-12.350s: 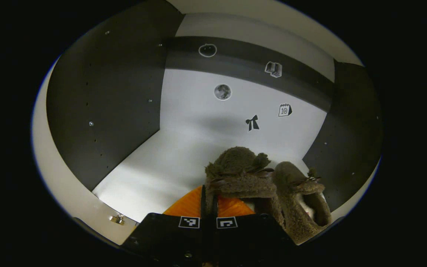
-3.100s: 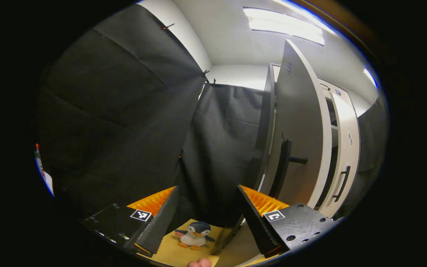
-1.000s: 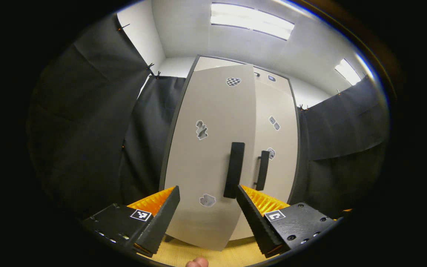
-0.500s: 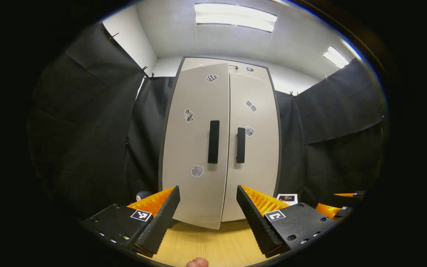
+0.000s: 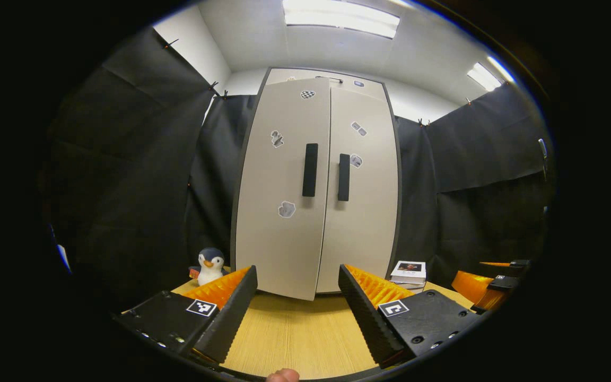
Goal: Grab one shoe with the right hand and put it into the shoe cabinet, grab the other shoe with the left hand and put it into the shoe cabinet; then close the right door with the right hand and the left door with the left hand.
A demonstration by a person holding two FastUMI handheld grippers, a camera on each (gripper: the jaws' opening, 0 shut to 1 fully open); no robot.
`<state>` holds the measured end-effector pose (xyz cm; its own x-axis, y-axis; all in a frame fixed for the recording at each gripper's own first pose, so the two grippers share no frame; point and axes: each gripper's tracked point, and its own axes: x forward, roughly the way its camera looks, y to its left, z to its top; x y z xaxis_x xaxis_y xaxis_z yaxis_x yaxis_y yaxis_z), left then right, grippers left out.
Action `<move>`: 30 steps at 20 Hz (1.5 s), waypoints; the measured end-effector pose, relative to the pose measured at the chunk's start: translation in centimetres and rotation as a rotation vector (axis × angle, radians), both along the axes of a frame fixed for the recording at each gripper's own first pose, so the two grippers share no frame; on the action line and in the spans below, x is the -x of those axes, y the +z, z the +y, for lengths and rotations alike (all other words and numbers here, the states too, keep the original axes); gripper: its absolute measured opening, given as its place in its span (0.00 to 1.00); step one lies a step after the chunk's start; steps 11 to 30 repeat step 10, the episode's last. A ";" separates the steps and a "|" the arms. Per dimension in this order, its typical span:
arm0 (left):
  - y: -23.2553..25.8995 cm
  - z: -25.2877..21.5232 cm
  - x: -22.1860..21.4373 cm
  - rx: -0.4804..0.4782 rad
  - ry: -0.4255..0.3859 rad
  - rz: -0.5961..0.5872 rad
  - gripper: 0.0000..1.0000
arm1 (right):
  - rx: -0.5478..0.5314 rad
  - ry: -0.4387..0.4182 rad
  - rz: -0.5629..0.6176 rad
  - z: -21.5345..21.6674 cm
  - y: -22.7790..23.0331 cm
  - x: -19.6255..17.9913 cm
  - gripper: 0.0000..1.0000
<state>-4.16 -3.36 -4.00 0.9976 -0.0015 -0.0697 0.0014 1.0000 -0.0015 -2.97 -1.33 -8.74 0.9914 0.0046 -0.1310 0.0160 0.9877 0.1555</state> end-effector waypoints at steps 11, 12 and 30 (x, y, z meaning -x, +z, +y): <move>0.6 -0.4 0.1 0.015 0.020 -0.007 0.95 | 0.014 0.012 -0.024 -0.6 0.4 -0.7 0.94; 0.6 -0.4 0.1 0.015 0.020 -0.007 0.95 | 0.014 0.012 -0.024 -0.6 0.4 -0.7 0.94; 0.6 -0.4 0.1 0.015 0.020 -0.007 0.95 | 0.014 0.012 -0.024 -0.6 0.4 -0.7 0.94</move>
